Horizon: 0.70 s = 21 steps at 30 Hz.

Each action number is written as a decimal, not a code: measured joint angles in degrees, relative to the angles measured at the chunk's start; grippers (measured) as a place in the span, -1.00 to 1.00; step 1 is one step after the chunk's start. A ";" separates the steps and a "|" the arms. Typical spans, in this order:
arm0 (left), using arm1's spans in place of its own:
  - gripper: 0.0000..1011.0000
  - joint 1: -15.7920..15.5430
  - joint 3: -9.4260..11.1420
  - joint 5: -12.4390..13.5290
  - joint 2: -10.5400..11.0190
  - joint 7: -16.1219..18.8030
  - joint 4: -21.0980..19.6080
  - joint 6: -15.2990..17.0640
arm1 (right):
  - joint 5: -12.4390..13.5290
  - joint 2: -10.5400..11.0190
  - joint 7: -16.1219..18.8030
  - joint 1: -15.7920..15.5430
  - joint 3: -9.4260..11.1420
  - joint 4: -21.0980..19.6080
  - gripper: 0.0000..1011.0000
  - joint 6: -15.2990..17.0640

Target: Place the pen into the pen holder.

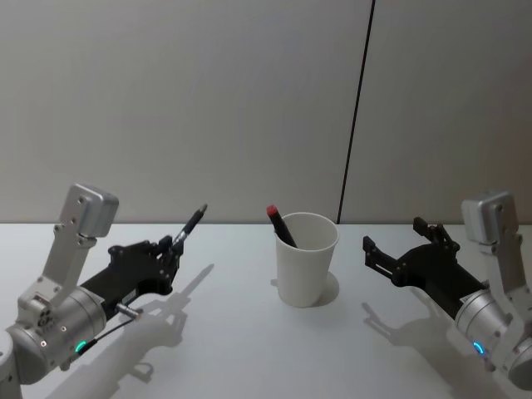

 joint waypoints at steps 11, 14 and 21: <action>-0.69 -0.20 -0.59 -1.24 0.31 -2.41 -3.06 -6.55 | 0.60 0.10 0.58 0.13 -0.08 -0.11 0.98 -0.01; -0.69 -0.62 -0.49 -1.73 0.35 -3.73 -3.60 -8.54 | 1.59 0.11 1.50 0.26 -0.08 -0.22 0.98 -0.01; -0.69 -2.10 0.29 -2.89 0.34 -7.02 -4.43 -12.66 | 5.01 -0.20 3.91 0.75 0.35 -0.70 0.98 0.73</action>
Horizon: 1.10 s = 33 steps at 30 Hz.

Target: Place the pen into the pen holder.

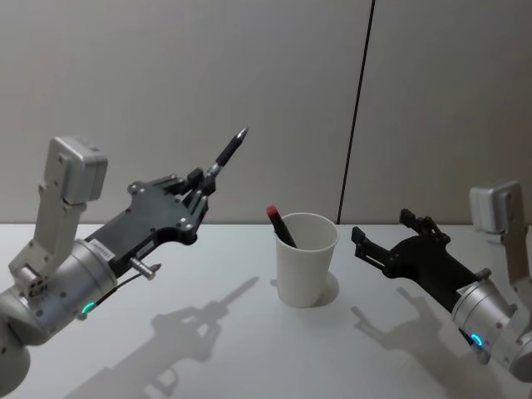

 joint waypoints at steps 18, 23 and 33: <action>-0.69 -1.52 1.76 -1.35 0.18 -3.52 -1.65 -4.53 | 12.23 -2.65 4.88 2.01 3.07 -2.60 0.98 6.52; -0.69 -1.47 2.03 -1.63 0.42 -3.68 -1.92 -4.96 | 16.12 -3.82 5.55 2.81 4.25 -3.45 0.98 9.20; -0.69 -1.40 2.50 -2.14 0.81 -3.77 -1.94 -5.33 | 23.51 -6.54 5.81 4.59 6.64 -5.08 0.98 14.54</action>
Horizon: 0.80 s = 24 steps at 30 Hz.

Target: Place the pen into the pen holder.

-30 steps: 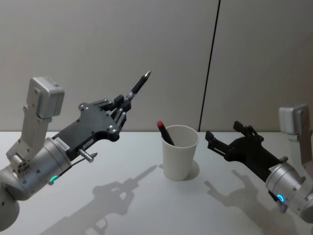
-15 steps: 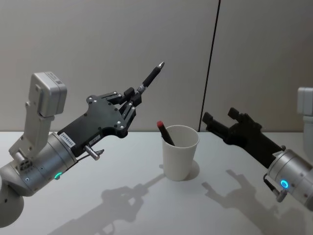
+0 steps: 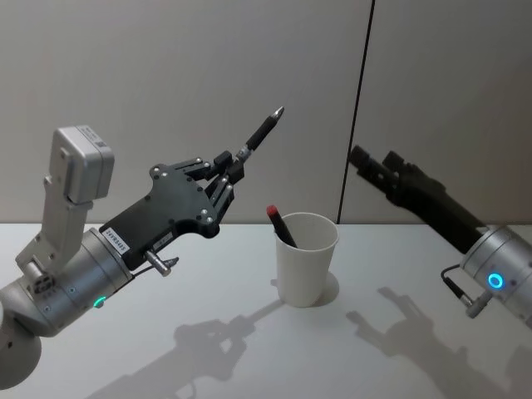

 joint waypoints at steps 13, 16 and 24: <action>-0.69 0.84 0.27 -0.18 0.85 1.30 -0.23 0.32 | 4.93 -2.06 -1.22 1.20 0.84 -0.35 0.98 4.20; -0.69 0.94 0.30 -0.21 0.95 1.50 -0.27 0.45 | 5.30 -2.18 -1.87 1.44 0.55 -0.35 0.98 5.31; -0.69 1.13 0.44 -0.43 1.15 1.88 -0.20 0.70 | 7.35 -3.15 -5.04 2.52 -0.27 -0.19 0.98 11.02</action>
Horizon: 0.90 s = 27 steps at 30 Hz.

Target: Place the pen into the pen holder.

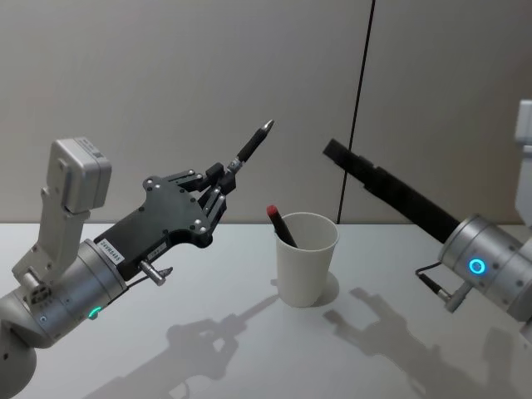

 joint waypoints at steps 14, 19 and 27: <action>-0.69 0.11 0.07 -0.33 0.08 0.32 0.55 0.19 | 4.16 -2.94 -4.20 1.83 -0.98 0.64 0.98 7.95; -0.69 0.11 0.06 -0.41 0.09 0.35 0.73 0.23 | 5.10 -3.77 -5.13 2.24 -1.31 0.70 0.98 9.53; -0.69 0.14 0.02 -0.55 0.12 0.41 0.97 0.40 | 6.46 -4.87 -6.41 2.86 -2.09 0.88 0.98 11.50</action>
